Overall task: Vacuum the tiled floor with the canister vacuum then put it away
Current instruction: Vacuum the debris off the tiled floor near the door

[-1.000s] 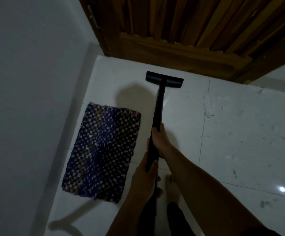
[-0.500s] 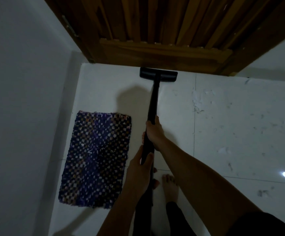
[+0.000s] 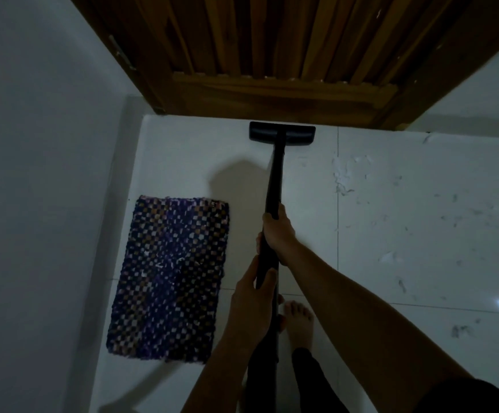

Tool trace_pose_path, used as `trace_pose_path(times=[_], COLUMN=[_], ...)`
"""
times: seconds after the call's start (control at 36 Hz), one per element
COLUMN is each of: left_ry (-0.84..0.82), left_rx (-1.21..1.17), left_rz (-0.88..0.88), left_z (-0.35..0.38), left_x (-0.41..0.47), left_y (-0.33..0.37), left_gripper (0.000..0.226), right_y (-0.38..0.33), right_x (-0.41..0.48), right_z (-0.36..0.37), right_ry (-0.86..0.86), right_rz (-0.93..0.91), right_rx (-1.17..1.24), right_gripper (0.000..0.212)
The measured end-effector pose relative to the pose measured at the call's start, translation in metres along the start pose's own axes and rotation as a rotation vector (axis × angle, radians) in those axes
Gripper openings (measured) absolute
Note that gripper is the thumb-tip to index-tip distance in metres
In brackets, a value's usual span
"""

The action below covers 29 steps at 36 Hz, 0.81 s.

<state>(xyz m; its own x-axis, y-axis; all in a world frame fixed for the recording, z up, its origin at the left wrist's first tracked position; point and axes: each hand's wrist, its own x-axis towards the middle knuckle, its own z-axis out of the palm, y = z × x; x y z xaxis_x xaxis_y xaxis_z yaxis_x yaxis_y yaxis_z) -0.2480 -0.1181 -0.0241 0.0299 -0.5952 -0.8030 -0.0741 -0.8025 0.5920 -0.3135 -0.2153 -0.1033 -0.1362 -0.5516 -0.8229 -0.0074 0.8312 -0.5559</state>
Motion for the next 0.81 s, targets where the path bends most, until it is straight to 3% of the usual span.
trace_pose_path(times=[0.44, 0.56, 0.81], left_ry=[-0.007, 0.009, 0.120], left_rx=[0.052, 0.007, -0.033], left_rz=[-0.049, -0.089, -0.143], left_z=[-0.003, -0.017, -0.038], left_x=[-0.050, -0.068, -0.071], left_y=[-0.050, -0.065, -0.067], left_gripper=[0.043, 0.036, 0.047], right_y=[0.062, 0.076, 0.081], right_x=[-0.048, -0.064, -0.059], right_z=[-0.003, 0.012, 0.049], right_ry=[0.019, -0.038, -0.206], right_rz=[0.003, 0.017, 0.044], right_rx=[-0.031, -0.061, -0.090], right_gripper=[0.048, 0.054, 0.058])
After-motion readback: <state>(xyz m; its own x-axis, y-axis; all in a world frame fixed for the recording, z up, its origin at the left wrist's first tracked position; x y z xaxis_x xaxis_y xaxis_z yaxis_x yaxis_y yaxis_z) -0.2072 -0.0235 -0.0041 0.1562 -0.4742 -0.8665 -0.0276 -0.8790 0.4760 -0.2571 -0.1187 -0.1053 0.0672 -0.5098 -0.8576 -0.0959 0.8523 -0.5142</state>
